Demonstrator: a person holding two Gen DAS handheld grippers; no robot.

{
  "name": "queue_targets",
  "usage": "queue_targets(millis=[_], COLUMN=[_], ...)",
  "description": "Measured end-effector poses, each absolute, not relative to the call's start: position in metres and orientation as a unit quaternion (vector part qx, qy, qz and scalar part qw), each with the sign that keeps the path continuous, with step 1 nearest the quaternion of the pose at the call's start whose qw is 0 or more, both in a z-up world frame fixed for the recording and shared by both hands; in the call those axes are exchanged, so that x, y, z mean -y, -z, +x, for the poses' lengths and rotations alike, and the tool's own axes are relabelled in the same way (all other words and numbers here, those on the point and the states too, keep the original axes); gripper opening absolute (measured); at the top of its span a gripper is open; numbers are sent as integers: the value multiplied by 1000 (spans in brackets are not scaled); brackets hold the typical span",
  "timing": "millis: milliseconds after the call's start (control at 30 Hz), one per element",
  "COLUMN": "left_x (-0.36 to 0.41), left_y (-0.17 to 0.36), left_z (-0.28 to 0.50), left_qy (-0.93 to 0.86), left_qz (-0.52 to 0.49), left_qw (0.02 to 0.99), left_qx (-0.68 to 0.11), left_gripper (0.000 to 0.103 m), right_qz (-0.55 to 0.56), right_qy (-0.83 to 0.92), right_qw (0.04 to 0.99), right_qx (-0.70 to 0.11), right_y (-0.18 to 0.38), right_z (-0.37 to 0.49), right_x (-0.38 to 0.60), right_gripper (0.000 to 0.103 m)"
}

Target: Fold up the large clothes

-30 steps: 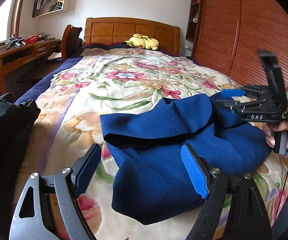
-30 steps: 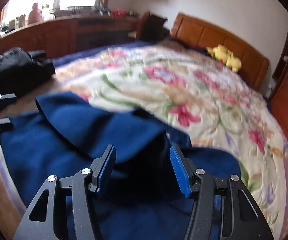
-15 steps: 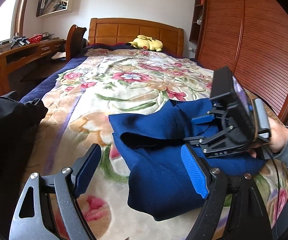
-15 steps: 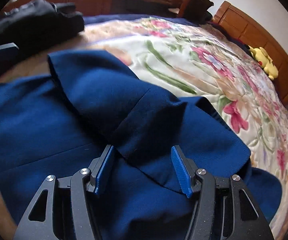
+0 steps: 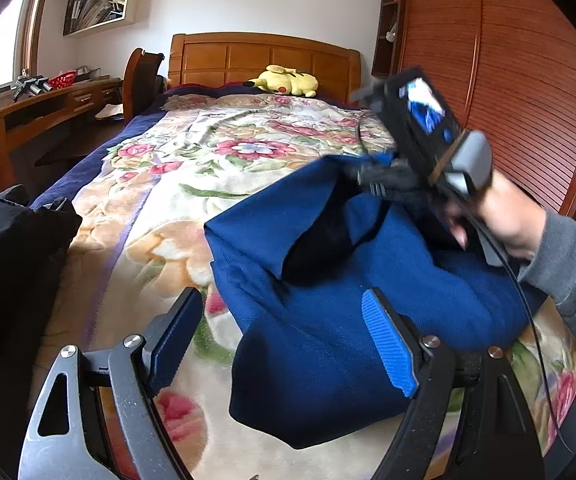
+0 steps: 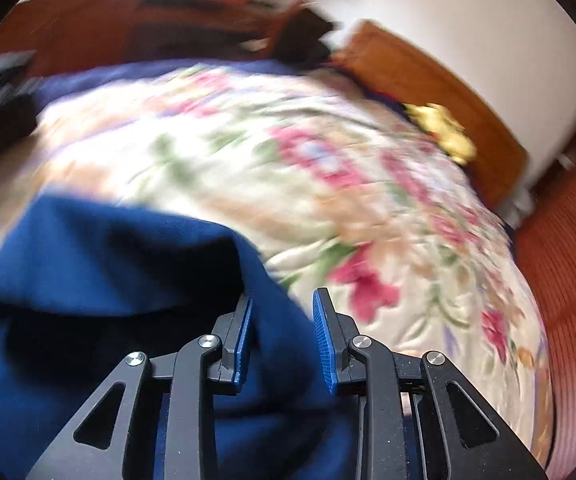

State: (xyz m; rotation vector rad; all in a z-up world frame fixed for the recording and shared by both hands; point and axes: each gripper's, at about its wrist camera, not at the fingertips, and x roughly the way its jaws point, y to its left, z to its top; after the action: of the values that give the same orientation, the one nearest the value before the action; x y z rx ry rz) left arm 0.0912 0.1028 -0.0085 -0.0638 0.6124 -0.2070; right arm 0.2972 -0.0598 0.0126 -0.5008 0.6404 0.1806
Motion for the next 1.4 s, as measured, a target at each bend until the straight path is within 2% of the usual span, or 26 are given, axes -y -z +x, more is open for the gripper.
queue_targets(millis=[67, 133, 333, 567, 733, 1033, 1333, 1367, 1400], left_x=[-102, -100, -98, -95, -102, -140, -149, -148, -148], left_y=[9, 9, 8, 6, 9, 9, 11, 10, 10], left_z=[92, 92, 92, 91, 87, 75, 75, 76, 76], left_qy=[102, 103, 108, 108, 96, 71, 71, 72, 73], left_qz=[-30, -30, -29, -27, -16, -34, -40, -40, -40], left_qw=[947, 947, 947, 947, 948, 950, 951, 951, 951], left_qx=[-302, -303, -301, -300, -302, -301, -300, -299, -299], left_gripper=[83, 83, 83, 83, 83, 83, 83, 83, 83], right_qz=[-212, -205, -194, -196, -187, -252, -275, -273, -273], right_qy=[-97, -103, -146, -186, -259, -338, -362, -365, -372], right_qw=[919, 916, 907, 891, 871, 821, 799, 797, 793], right_qx=[-318, -330, -343, -364, -374, -386, -394, -395, -397], right_y=[-20, -20, -38, -38, -21, 22, 34, 35, 34], right_z=[298, 297, 268, 263, 257, 263, 271, 271, 270], right_x=[63, 64, 92, 108, 77, 0, -17, -16, -15], right_gripper=[31, 46, 51, 51, 51, 51, 51, 47, 33])
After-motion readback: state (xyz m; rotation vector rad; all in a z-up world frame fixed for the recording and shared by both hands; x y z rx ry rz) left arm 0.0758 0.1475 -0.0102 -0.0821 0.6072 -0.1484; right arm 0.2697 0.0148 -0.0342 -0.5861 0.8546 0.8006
